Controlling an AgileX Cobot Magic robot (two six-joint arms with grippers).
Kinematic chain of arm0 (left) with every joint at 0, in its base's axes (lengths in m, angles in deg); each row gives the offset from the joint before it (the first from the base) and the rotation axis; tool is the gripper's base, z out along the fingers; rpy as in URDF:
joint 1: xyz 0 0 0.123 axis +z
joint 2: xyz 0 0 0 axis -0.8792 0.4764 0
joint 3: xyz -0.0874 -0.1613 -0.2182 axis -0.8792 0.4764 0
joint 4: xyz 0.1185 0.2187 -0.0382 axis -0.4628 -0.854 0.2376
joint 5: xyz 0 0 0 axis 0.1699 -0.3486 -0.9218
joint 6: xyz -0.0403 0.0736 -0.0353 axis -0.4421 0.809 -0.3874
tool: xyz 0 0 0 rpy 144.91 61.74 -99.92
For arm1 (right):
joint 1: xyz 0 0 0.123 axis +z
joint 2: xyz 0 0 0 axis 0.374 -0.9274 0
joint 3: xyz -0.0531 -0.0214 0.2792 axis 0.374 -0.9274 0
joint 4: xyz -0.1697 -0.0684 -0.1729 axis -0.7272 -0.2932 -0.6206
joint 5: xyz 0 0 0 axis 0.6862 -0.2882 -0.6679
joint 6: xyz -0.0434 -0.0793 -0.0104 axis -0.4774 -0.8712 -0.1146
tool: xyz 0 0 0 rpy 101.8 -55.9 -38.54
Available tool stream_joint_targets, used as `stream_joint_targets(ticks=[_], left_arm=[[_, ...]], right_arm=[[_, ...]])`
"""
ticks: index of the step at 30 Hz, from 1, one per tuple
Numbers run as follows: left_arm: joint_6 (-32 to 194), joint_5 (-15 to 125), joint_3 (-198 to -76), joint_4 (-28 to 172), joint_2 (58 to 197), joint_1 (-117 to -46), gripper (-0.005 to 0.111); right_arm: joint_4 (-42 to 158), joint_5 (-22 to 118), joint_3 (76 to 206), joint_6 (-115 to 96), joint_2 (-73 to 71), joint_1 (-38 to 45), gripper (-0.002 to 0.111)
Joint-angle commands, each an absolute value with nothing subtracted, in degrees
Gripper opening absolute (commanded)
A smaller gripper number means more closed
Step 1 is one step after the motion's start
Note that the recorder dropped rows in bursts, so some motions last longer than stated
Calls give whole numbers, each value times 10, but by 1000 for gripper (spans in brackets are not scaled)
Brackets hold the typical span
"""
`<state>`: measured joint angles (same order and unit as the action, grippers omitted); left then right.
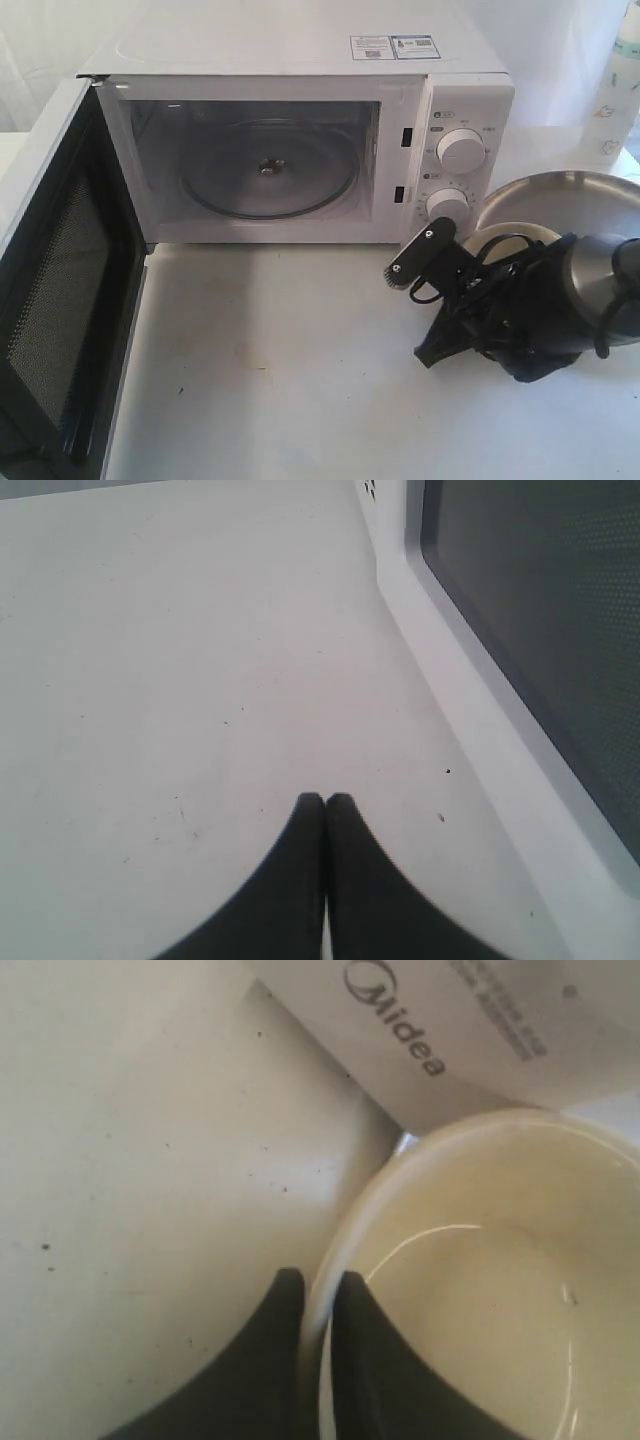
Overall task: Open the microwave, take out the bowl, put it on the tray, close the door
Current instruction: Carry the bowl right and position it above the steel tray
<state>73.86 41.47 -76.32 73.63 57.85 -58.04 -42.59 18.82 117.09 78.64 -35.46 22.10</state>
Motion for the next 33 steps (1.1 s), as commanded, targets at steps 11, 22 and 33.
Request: stream_joint_targets(ticks=[11, 22, 33], left_arm=[[739, 413, -765, 742, 577, -584, 0], [739, 413, -765, 742, 577, -584, 0], [739, 413, -765, 742, 577, -584, 0]], right_arm=[[-340, 18, 1166, 723, -268, 248, 0], [-285, 176, 1166, 685, -310, 248, 0], [-217, 195, 1166, 623, -313, 248, 0]])
